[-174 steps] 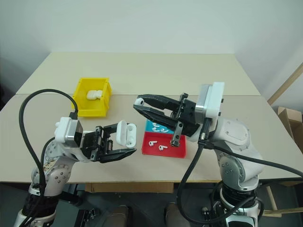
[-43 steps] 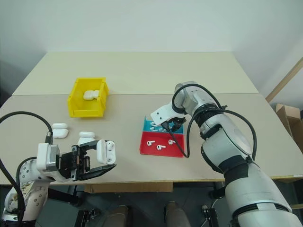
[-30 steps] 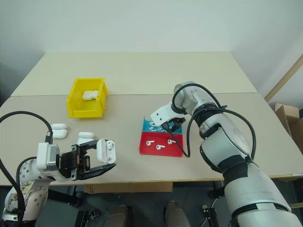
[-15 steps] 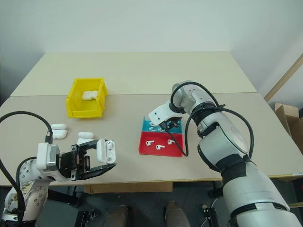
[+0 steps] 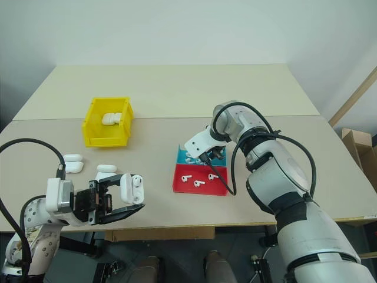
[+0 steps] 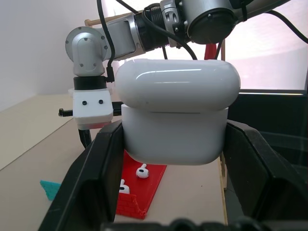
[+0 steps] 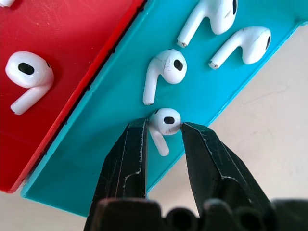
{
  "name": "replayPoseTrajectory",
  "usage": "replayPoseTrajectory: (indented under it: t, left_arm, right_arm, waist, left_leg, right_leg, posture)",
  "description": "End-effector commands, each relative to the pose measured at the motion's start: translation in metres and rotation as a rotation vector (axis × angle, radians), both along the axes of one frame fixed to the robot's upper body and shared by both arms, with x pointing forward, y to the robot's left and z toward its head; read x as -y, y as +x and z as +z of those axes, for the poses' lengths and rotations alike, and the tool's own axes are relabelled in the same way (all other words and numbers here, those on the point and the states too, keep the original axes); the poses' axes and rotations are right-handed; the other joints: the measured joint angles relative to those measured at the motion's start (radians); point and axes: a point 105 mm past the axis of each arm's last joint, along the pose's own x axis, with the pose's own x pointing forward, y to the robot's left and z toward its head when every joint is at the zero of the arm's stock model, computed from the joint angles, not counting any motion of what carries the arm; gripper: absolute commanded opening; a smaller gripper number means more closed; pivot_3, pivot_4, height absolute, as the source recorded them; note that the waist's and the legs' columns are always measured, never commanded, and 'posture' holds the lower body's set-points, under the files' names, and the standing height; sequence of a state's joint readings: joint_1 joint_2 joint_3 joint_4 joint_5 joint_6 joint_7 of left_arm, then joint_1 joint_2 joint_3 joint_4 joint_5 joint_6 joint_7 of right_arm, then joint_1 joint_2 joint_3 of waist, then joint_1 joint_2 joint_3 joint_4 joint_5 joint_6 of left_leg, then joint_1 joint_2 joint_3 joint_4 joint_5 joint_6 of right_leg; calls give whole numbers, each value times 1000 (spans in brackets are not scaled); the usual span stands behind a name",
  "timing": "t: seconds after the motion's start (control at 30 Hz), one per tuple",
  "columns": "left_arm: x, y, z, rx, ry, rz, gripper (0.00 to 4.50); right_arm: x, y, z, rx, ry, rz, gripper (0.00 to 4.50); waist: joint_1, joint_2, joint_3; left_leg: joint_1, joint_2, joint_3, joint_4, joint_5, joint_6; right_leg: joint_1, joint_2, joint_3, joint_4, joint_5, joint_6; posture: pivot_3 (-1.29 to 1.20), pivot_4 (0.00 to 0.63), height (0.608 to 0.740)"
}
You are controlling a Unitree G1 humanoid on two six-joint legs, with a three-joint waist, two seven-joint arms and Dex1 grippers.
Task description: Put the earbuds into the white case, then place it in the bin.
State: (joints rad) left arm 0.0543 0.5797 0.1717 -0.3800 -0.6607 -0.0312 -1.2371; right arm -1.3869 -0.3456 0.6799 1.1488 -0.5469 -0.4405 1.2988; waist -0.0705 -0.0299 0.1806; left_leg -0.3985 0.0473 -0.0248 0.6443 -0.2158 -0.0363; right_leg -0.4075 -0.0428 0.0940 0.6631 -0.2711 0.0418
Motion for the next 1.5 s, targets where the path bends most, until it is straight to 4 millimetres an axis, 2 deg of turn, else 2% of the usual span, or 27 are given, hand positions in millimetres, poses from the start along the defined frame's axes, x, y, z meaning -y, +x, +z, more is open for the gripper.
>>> replayPoseTrajectory:
  t: [0.03, 0.77, 0.9, 1.2, 1.33, 1.5]
  left_arm:
    - [3, -3, 6, 51, 9, -18, 2784]
    - [2, -2, 6, 63, 19, -4, 2784]
    - [2, -2, 6, 64, 20, -2, 2784]
    - [2, -1, 6, 60, 19, -9, 2784]
    - [4, 1, 10, 73, 5, -23, 2784]
    - [9, 4, 22, 81, -48, -52, 2784]
  right_arm:
    - [-5, 2, 15, 55, 26, 51, 1461]
    - [-4, 3, 6, 55, -5, 71, 1461]
    - [-3, 2, 6, 51, -11, 72, 655]
    - [-2, 5, 9, 73, 5, 57, 645]
    - [-5, 7, 37, 89, 147, 17, 645]
    - [-3, 0, 100, 86, 544, -60, 645]
  waist:
    - [0, 0, 0]
    - [0, 0, 0]
    - [0, 0, 0]
    - [0, 0, 0]
    - [1, 1, 1]
    - [2, 2, 1]
  left_leg:
    - [0, 0, 0, 0, 0, 0]
    - [0, 0, 0, 0, 0, 0]
    - [0, 0, 0, 0, 0, 0]
    - [0, 0, 0, 0, 0, 0]
    - [0, 0, 0, 0, 0, 0]
    - [-1, 0, -1, 0, 0, 0]
  right_leg:
    - [0, 0, 0, 0, 0, 0]
    - [0, 0, 0, 0, 0, 0]
    - [0, 0, 0, 0, 0, 0]
    - [0, 0, 0, 0, 0, 0]
    - [0, 0, 0, 0, 0, 0]
    - [0, 0, 0, 0, 0, 0]
  posture:
    - [0, 150, 740]
    - [0, 150, 740]
    - [0, 150, 740]
    - [0, 150, 740]
    - [0, 150, 740]
    - [0, 150, 740]
